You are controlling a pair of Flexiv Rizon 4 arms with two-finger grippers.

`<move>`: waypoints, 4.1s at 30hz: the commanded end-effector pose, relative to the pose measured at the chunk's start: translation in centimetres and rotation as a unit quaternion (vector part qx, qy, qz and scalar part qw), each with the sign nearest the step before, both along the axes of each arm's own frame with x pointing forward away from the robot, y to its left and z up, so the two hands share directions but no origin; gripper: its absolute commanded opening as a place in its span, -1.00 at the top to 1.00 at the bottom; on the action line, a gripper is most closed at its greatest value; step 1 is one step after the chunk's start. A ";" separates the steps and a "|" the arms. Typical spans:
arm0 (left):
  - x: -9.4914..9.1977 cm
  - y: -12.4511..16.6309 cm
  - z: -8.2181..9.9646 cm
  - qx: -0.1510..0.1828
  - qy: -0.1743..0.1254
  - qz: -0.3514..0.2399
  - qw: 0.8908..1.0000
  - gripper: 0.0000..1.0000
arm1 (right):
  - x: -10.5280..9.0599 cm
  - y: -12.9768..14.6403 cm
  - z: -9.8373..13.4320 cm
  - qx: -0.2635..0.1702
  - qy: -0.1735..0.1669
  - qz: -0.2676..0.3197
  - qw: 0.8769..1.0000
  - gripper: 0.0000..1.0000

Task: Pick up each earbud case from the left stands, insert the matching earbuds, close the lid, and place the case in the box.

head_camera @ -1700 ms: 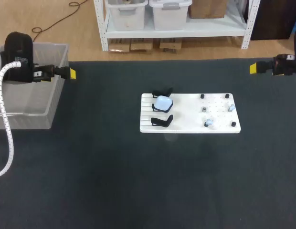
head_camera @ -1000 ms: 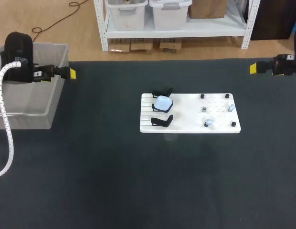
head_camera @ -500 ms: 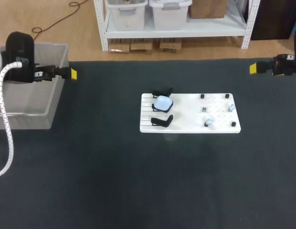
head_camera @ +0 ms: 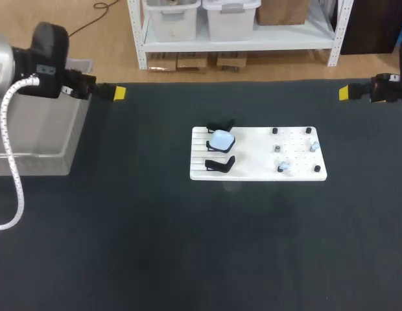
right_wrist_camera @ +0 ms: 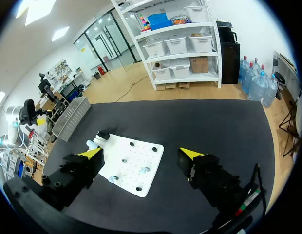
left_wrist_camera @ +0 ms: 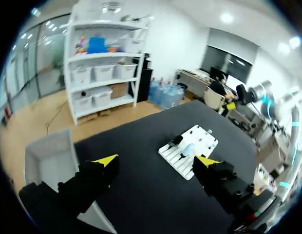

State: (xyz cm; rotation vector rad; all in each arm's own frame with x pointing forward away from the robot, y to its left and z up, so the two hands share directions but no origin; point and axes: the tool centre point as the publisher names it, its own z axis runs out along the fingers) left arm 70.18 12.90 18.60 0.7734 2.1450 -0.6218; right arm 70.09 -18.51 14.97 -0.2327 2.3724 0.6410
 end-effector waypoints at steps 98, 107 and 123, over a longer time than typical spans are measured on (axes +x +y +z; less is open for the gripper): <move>2.0 -18.6 -16.6 -0.069 -0.074 -0.424 0.900 -0.41 | 0.0 0.0 0.0 0.000 0.000 0.001 1.000 -1.00; 1.6 -19.2 -17.1 -0.073 -0.072 -0.423 0.900 -0.44 | 0.0 0.0 0.0 0.000 0.000 0.001 1.000 -1.00; 1.4 -19.8 -17.2 -0.079 -0.076 -0.413 0.904 -0.29 | 0.0 0.0 0.0 0.000 0.000 0.001 1.000 -1.00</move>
